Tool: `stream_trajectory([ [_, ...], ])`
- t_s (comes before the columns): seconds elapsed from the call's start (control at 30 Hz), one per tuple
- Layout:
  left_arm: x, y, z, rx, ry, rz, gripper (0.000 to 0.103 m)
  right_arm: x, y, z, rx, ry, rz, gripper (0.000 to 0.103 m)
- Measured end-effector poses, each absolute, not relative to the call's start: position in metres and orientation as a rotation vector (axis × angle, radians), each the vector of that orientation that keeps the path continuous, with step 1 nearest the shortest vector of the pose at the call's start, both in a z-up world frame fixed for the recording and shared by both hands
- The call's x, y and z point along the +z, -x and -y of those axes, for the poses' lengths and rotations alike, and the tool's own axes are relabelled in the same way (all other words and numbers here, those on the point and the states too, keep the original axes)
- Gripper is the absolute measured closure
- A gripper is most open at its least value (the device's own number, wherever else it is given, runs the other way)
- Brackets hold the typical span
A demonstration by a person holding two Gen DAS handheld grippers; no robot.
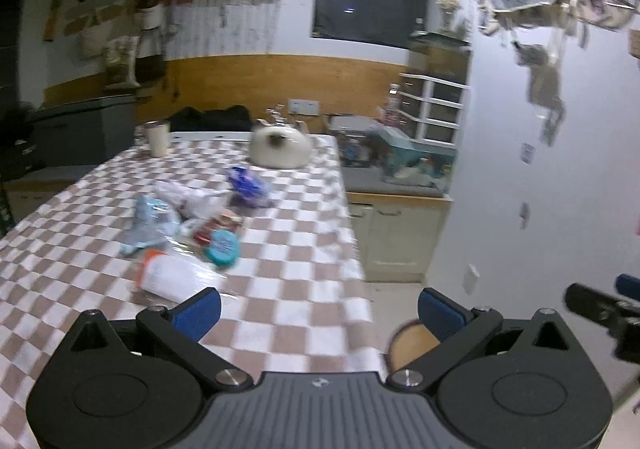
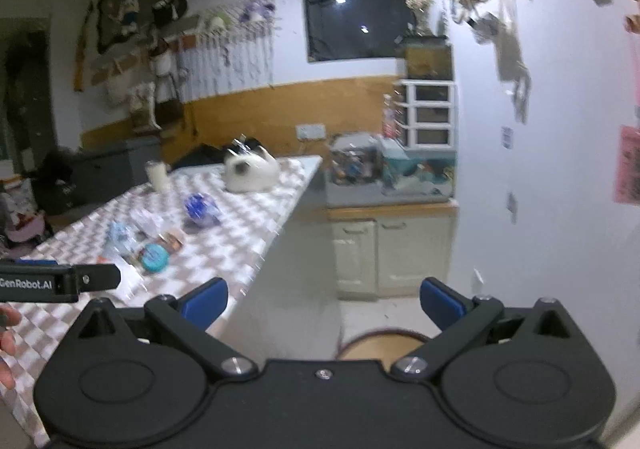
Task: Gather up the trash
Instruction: 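Withdraw both open tools from the wastebasket back toward the table, then grasp the clear plastic bag with orange trim using the left gripper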
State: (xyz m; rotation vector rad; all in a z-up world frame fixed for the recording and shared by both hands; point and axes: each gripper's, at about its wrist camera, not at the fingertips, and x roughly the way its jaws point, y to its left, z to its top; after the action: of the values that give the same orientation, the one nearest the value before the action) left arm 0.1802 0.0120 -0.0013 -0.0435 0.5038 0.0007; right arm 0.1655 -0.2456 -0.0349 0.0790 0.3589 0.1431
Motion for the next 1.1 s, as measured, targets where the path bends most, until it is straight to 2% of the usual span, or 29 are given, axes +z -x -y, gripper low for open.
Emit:
stream_trajectory([
  [0.3,-0.002,-0.220,-0.081,0.117,0.077,-0.509,0.000,-0.024,-0.212,0.215,0.211,-0.085,-0.320,0.000],
  [0.67,-0.058,-0.268,-0.172,0.169,0.279,-0.654,0.000,-0.035,-0.254,0.166,0.291,-0.118,-0.326,0.000],
  [1.1,-0.095,-0.286,-0.232,0.019,0.565,-0.625,0.000,-0.073,-0.325,0.055,0.444,-0.085,-0.565,0.000],
])
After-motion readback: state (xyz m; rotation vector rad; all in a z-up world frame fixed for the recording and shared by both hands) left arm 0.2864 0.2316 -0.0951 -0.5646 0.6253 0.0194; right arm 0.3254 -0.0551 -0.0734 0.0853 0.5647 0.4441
